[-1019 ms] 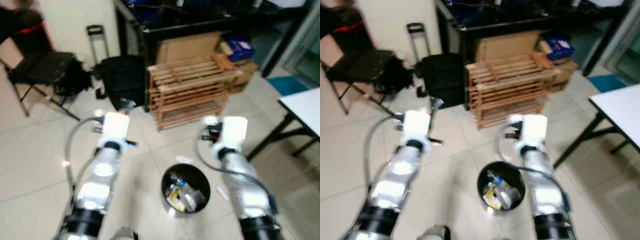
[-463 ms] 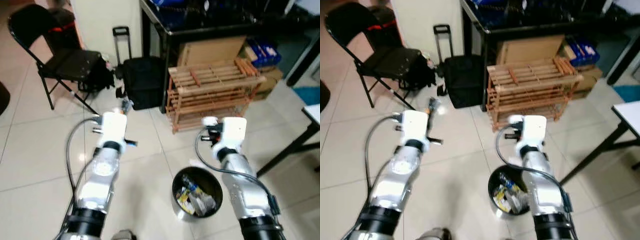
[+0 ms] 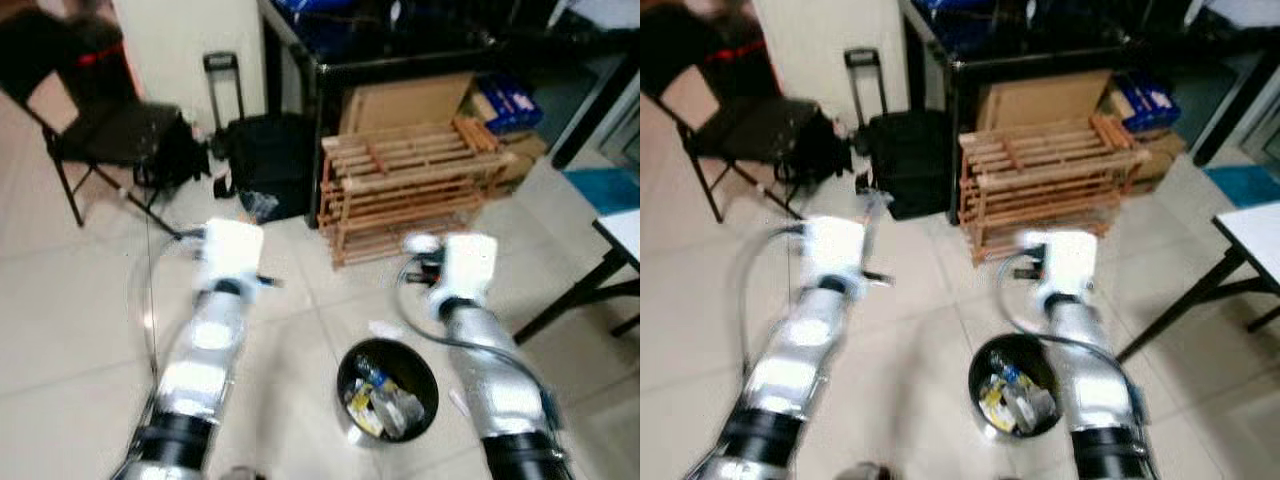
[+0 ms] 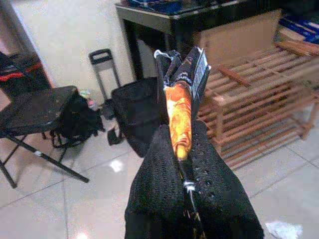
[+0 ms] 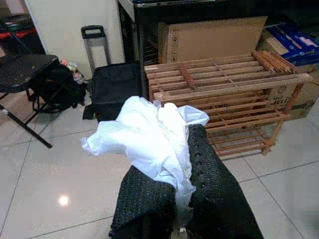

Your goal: Picking trash to rubbish bin

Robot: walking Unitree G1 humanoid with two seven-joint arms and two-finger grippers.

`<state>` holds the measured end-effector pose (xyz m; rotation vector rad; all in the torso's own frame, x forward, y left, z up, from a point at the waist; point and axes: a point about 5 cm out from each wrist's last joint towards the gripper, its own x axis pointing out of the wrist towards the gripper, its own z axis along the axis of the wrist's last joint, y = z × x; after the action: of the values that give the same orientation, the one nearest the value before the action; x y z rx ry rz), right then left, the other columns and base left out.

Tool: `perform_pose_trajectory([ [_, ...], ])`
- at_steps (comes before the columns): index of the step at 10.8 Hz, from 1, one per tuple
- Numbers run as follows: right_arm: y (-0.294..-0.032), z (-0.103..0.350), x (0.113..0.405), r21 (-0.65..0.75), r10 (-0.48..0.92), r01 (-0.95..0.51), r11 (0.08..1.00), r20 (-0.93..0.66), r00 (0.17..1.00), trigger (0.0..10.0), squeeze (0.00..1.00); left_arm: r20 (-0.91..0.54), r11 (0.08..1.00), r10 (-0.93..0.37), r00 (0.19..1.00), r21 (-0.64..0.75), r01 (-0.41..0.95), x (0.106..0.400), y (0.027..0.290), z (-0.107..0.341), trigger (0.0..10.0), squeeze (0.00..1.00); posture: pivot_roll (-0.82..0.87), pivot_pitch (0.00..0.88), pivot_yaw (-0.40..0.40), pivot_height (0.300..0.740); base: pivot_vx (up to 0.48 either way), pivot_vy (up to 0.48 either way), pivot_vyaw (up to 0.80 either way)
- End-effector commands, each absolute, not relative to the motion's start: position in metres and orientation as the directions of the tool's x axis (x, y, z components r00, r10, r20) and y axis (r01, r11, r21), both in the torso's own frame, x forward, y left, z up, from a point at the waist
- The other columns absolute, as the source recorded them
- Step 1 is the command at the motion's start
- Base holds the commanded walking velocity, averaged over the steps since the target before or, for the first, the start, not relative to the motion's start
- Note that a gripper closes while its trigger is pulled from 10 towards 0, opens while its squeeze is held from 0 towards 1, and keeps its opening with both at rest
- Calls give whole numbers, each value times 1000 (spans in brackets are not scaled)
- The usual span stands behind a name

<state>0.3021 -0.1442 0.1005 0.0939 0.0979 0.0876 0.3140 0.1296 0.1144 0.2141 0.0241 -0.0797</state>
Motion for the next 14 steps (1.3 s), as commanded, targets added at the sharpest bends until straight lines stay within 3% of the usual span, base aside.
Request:
perform_pose_trajectory([
  [1,-139,100,302,105,109,-99,990,-99,989,10000,0,-48,970,-41,998,236,51,313,139,111,10000,0,-24,75,-38,740,0,0,0],
  [5,-137,101,302,96,120,-111,989,-96,988,10000,0,-50,968,-27,998,250,38,314,141,110,10000,0,-23,75,-38,740,0,-263,0],
  [8,-137,101,302,95,118,-109,990,-93,989,10000,0,-48,968,-23,999,248,34,314,142,111,10000,0,-22,74,-39,740,0,-352,721],
  [14,-138,101,303,93,114,-105,990,-94,989,10000,0,-40,969,-22,999,243,31,315,142,113,10000,0,-22,74,-39,740,0,-349,0],
])
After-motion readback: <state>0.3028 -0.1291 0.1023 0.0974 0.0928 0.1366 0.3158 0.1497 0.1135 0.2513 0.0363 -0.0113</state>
